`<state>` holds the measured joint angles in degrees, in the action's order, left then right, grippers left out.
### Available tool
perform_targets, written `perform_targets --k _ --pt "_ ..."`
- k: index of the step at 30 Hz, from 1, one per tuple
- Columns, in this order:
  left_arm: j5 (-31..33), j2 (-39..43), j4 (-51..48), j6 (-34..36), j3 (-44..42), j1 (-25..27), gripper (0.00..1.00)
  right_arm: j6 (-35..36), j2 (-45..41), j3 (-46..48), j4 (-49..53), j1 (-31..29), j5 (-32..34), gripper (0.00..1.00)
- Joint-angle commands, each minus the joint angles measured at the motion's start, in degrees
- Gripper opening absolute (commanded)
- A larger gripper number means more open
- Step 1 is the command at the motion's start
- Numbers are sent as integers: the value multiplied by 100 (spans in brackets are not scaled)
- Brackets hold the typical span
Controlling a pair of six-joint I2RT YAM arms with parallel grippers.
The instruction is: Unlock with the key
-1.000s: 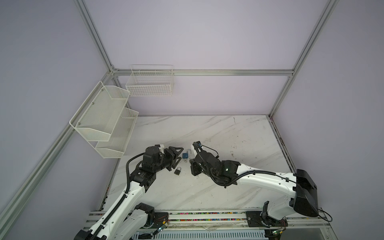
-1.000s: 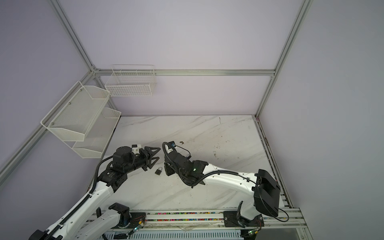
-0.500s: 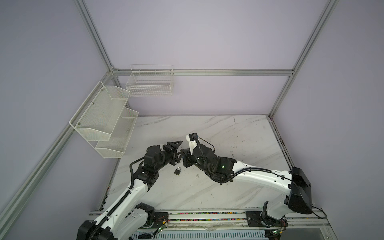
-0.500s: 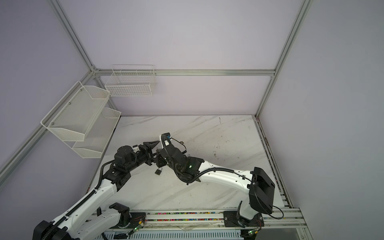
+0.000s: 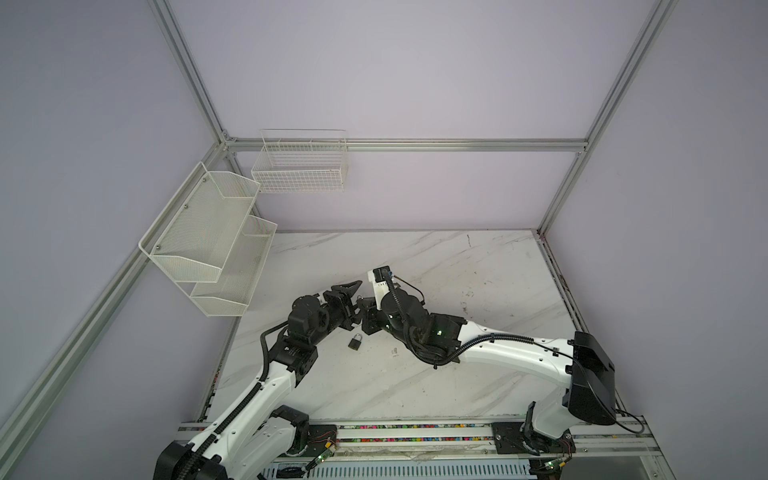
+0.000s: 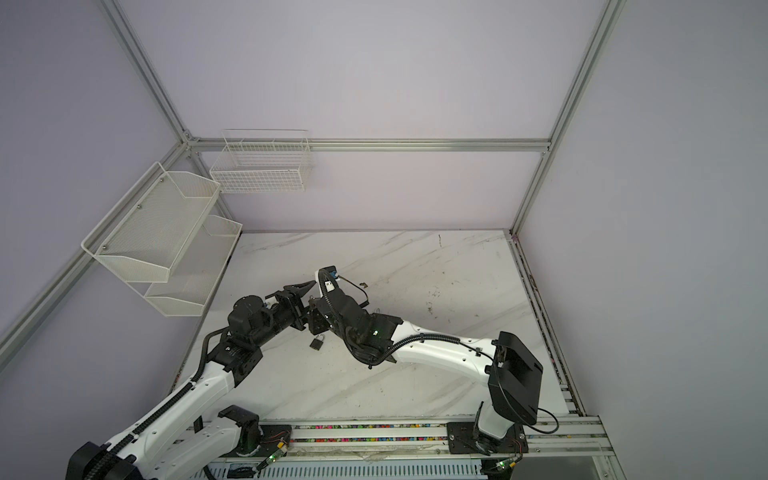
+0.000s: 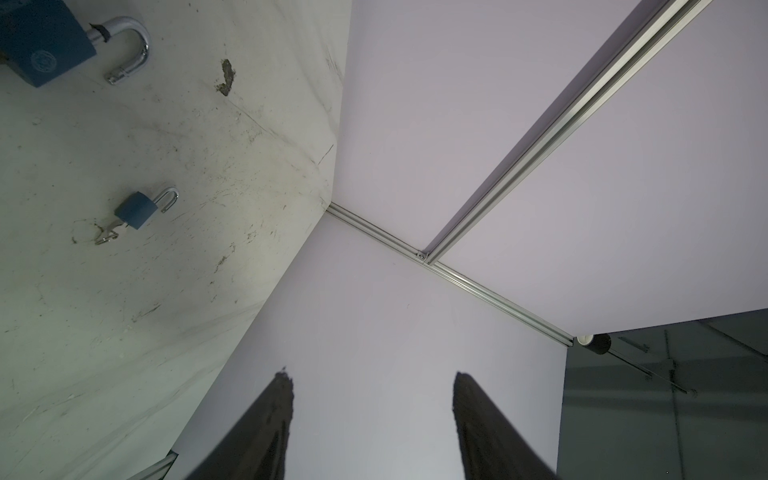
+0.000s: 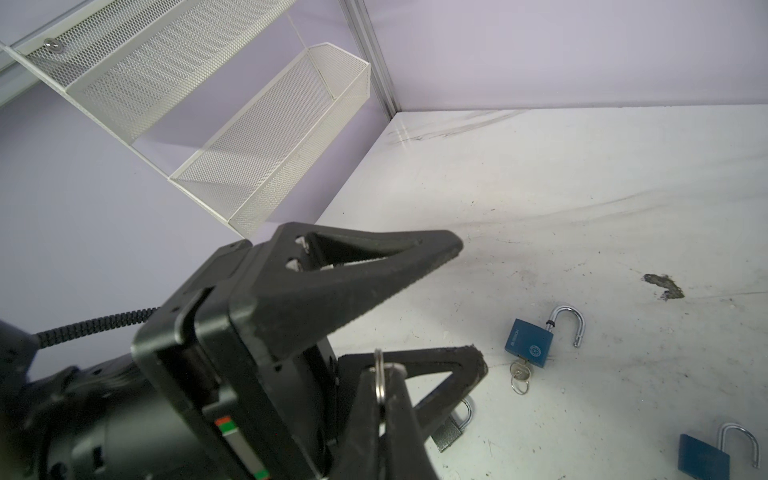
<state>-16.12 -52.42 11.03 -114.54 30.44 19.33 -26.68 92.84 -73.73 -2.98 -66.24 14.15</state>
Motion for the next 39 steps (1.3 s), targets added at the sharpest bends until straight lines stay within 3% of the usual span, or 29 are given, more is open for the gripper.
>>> perform_targets --k 1,12,18,27,39 --pt "94 134 248 -124 -266 38 58 22 -116 15 -185 28 53 0" --pt "127 144 246 -173 -282 30 43 14 -173 79 -132 23 -26 0" --pt "205 229 207 -183 -301 38 42 22 -255 152 -150 24 -18 0" --pt "223 231 189 -163 -286 39 27 31 -358 230 -190 23 -36 0" --pt "215 266 176 -164 -280 40 19 84 -372 288 -255 24 -188 0"
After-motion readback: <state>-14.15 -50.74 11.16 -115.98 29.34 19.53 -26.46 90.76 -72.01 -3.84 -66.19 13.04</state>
